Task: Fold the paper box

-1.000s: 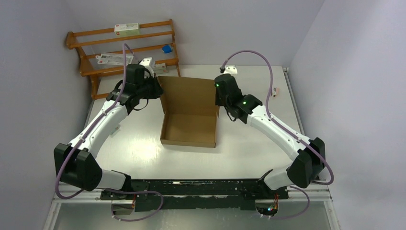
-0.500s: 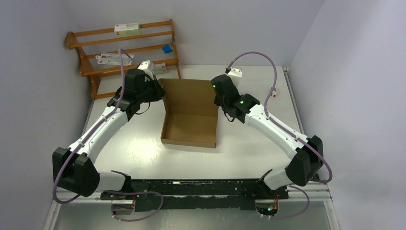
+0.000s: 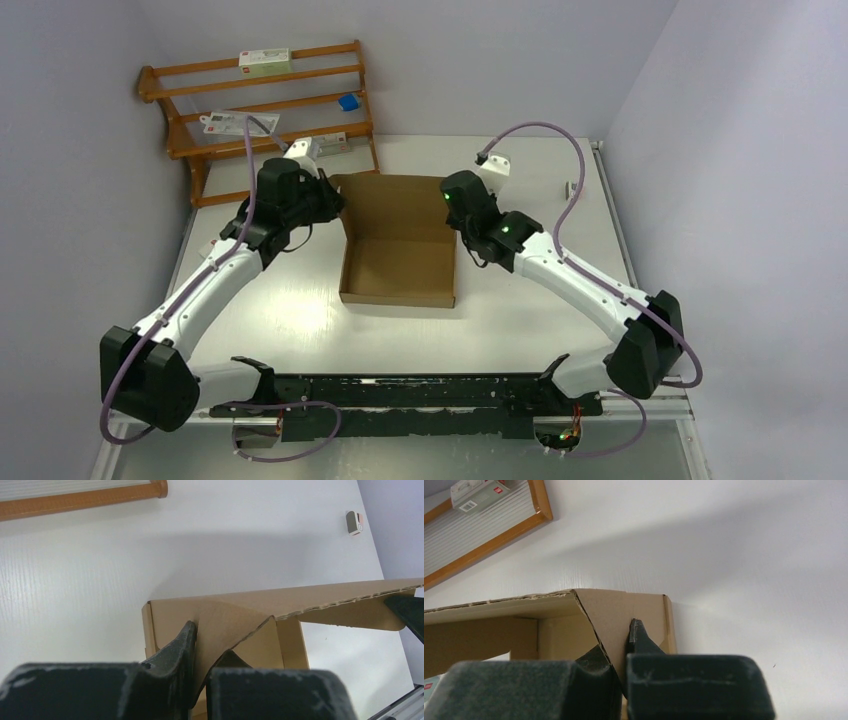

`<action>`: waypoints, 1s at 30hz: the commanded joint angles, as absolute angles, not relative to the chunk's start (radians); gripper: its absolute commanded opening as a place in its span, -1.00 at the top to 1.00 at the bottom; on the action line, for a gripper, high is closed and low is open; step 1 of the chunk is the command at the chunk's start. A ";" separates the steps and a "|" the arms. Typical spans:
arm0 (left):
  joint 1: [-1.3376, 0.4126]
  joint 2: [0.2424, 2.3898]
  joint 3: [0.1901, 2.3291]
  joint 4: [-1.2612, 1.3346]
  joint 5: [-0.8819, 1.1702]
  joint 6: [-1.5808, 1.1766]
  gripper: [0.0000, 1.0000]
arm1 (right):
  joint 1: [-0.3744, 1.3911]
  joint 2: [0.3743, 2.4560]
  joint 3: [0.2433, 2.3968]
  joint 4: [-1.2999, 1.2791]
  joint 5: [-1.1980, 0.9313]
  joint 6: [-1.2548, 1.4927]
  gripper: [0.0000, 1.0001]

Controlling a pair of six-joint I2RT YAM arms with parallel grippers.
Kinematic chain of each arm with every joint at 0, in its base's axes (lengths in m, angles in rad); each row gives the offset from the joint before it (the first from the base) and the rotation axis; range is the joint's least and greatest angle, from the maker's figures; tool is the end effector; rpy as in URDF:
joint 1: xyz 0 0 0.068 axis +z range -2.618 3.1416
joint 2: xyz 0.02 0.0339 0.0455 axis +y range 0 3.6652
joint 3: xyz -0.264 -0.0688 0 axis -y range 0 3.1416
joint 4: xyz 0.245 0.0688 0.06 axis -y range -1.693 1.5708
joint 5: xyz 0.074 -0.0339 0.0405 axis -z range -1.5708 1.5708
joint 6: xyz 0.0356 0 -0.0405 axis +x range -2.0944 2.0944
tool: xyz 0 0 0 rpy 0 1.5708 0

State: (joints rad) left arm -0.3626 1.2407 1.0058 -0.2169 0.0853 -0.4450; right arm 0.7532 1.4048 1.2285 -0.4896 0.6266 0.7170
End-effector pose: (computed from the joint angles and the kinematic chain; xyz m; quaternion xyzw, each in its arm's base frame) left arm 0.2655 -0.1040 0.3168 -0.0123 0.8470 -0.2416 0.4734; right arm 0.2397 0.1961 0.3264 0.1192 0.8579 0.0733 0.4944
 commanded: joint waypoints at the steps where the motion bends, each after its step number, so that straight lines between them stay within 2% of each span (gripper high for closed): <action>1: -0.387 1.207 0.951 -0.220 0.156 -0.499 0.78 | 0.772 1.369 1.131 -0.401 0.590 0.787 1.00; 5: -0.388 1.182 0.904 -0.212 0.165 -0.496 0.75 | 0.774 1.333 1.055 -0.358 0.585 0.767 1.00; 11: -0.390 1.135 0.828 -0.218 0.186 -0.514 0.72 | 0.774 1.283 0.975 -0.313 0.553 0.753 0.88; 19: -0.401 1.024 0.713 -0.207 0.164 -0.551 0.56 | 0.780 1.218 0.873 -0.203 0.436 0.692 0.62; 25: -0.400 0.953 0.640 -0.241 0.150 -0.505 0.34 | 0.781 1.124 0.758 -0.137 0.384 0.657 0.22; 30: -0.400 0.877 0.605 -0.254 0.160 -0.511 0.01 | 0.781 1.035 0.712 -0.139 0.344 0.617 -0.18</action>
